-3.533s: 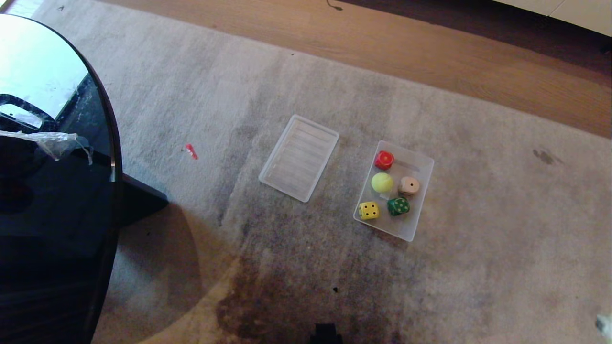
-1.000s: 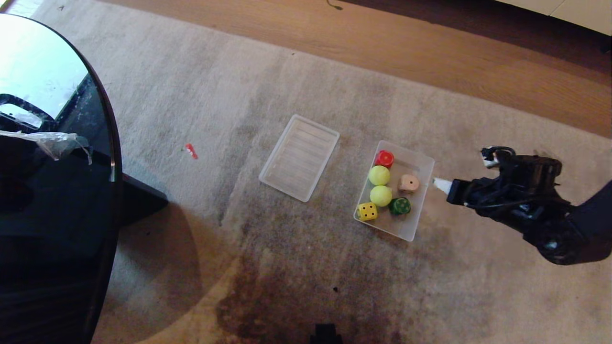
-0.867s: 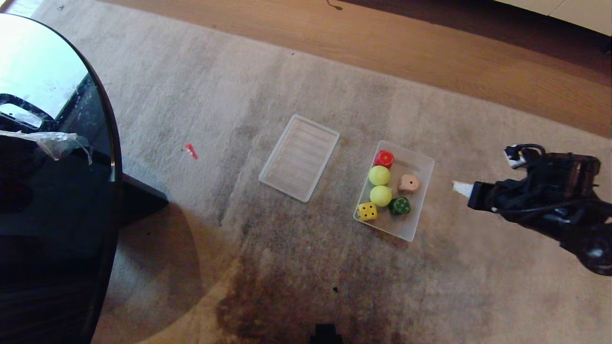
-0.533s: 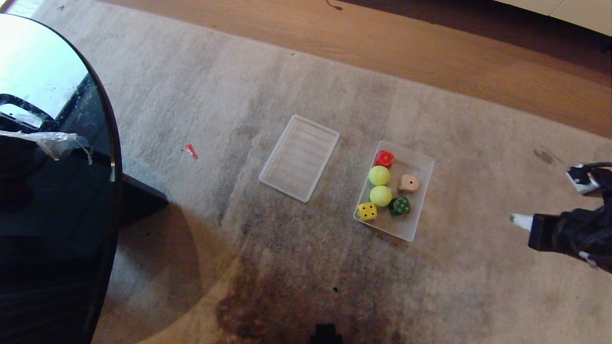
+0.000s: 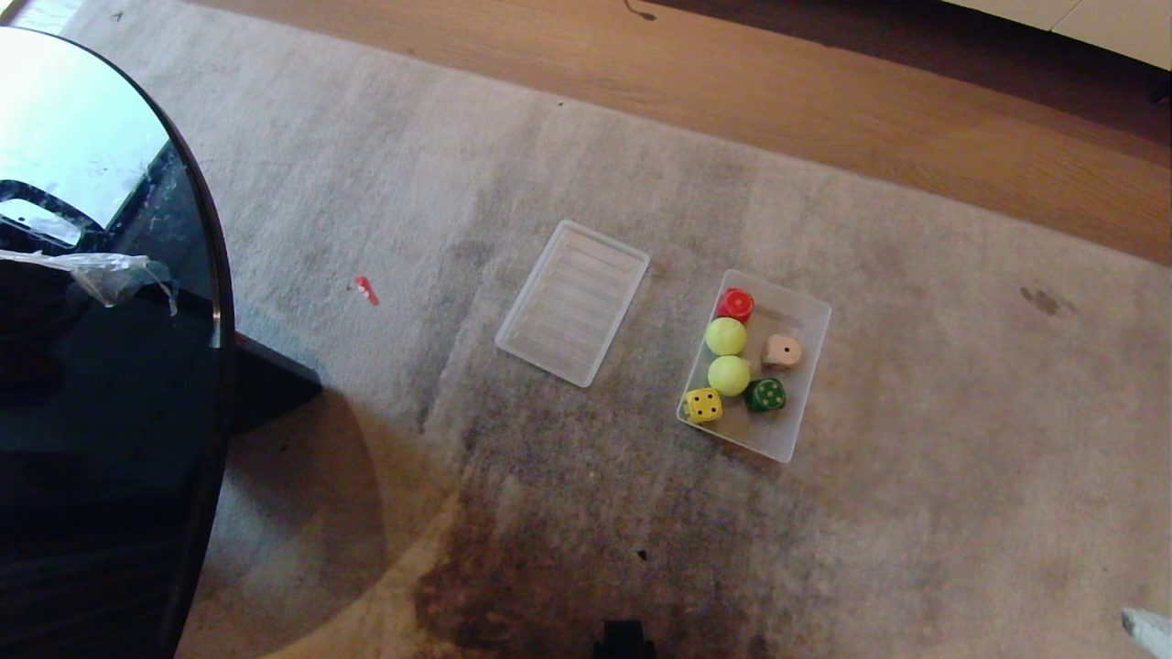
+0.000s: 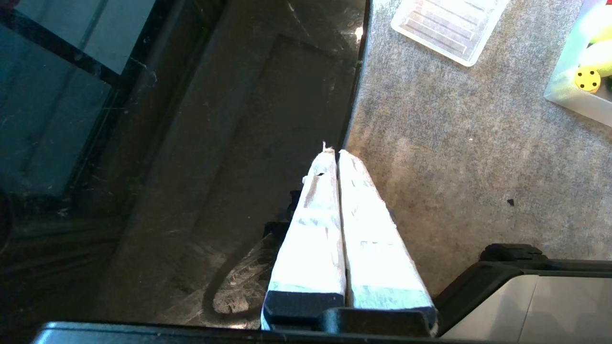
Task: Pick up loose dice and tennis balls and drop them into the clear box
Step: Close the lid
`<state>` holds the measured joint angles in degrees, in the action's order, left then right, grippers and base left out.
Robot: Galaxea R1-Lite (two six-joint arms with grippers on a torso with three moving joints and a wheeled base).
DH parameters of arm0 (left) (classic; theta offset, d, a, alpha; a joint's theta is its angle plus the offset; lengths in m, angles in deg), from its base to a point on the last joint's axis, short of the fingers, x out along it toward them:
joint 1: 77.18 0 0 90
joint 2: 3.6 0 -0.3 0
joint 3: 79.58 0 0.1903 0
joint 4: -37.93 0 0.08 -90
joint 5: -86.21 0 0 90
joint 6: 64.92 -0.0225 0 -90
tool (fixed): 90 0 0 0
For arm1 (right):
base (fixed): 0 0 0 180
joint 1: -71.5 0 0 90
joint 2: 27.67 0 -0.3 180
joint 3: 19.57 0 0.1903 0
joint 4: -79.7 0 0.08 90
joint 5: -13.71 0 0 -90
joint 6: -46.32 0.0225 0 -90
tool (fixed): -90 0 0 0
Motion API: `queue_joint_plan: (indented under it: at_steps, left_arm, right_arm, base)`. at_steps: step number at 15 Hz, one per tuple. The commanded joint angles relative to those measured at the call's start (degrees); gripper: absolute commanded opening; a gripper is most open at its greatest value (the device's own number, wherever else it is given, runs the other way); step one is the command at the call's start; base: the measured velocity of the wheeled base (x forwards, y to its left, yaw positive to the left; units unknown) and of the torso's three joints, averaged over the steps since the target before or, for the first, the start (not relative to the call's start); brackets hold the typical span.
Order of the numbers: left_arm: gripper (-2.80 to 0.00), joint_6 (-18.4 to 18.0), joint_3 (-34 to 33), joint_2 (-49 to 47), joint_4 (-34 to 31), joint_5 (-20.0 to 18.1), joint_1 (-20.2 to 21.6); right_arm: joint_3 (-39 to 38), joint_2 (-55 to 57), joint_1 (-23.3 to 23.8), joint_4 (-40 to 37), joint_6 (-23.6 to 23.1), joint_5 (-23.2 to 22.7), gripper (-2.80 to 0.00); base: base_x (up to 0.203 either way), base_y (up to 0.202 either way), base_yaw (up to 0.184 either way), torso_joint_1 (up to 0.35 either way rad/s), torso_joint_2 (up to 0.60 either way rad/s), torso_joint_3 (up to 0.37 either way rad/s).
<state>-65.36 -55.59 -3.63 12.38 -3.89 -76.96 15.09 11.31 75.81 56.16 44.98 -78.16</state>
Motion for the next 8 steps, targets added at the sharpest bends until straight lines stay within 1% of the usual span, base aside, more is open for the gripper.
queue_joint_plan:
  at_steps: [1, 3, 4, 5, 6, 7, 8]
  left_arm:
    - [-2.8, 0.0, -0.01, 0.02, -0.02, 0.02, 0.04]
    - [-2.8, 0.0, -0.01, 0.02, -0.02, 0.07, 0.04]
    - [-2.8, 0.0, -0.01, 0.01, -0.02, 0.03, 0.04]
    - [-2.8, 0.0, -0.01, 0.02, -0.02, 0.02, 0.04]
    - [-2.8, 0.0, -0.01, 0.02, -0.02, 0.1, 0.04]
    - [-2.8, 0.0, -0.01, 0.02, -0.02, 0.1, 0.04]
    - [-2.8, 0.0, -0.01, 0.02, -0.02, 0.02, 0.04]
  right_arm:
    - [-3.21, -14.55, 1.55, -5.18, -1.94, 0.2, -2.8]
    - [-5.64, -21.0, 1.9, -6.5, -3.76, 0.35, -2.8]
    - [-8.46, -22.46, 1.87, -5.6, -4.61, 0.41, -2.8]
    - [-10.48, -22.52, 1.71, -1.28, -4.94, 0.34, -2.8]
    - [-11.47, -22.67, 0.13, 0.69, -5.09, 0.21, -2.8]
    - [-11.41, -23.84, -2.57, 0.54, -5.12, 0.17, -2.8]
    - [-11.37, -26.33, -3.89, 0.47, -5.47, 0.14, -2.8]
  base:
    - [0.0, 0.0, 0.0, 0.0, 0.0, 0.0]
    - [0.0, 0.0, 0.0, 0.0, 0.0, 0.0]
    - [0.0, 0.0, 0.0, 0.0, 0.0, 0.0]
    - [0.0, 0.0, 0.0, 0.0, 0.0, 0.0]
    - [0.0, 0.0, 0.0, 0.0, 0.0, 0.0]
    - [0.0, 0.0, 0.0, 0.0, 0.0, 0.0]
    - [0.0, 0.0, 0.0, 0.0, 0.0, 0.0]
